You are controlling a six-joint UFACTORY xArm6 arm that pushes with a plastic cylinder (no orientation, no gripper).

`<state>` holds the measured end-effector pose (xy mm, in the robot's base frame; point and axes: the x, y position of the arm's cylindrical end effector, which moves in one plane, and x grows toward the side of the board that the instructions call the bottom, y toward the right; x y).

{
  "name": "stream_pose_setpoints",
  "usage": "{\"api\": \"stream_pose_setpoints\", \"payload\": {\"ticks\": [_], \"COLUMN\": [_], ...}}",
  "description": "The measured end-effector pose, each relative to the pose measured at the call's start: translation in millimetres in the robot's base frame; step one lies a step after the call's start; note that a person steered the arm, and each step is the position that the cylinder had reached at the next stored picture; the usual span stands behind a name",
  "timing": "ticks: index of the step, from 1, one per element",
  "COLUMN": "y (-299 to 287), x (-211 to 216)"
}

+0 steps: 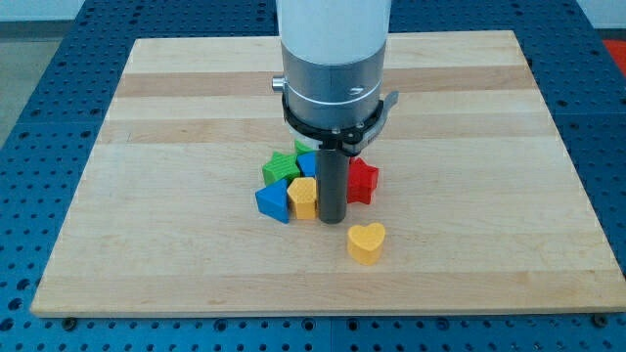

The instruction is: Push yellow heart towards bottom middle of the board

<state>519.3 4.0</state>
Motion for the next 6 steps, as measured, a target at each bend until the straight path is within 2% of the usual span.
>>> {"api": "stream_pose_setpoints", "payload": {"ticks": [1, 3, 4, 5, 6], "y": [9, 43, 60, 108, 139], "x": [0, 42, 42, 33, 73]}}
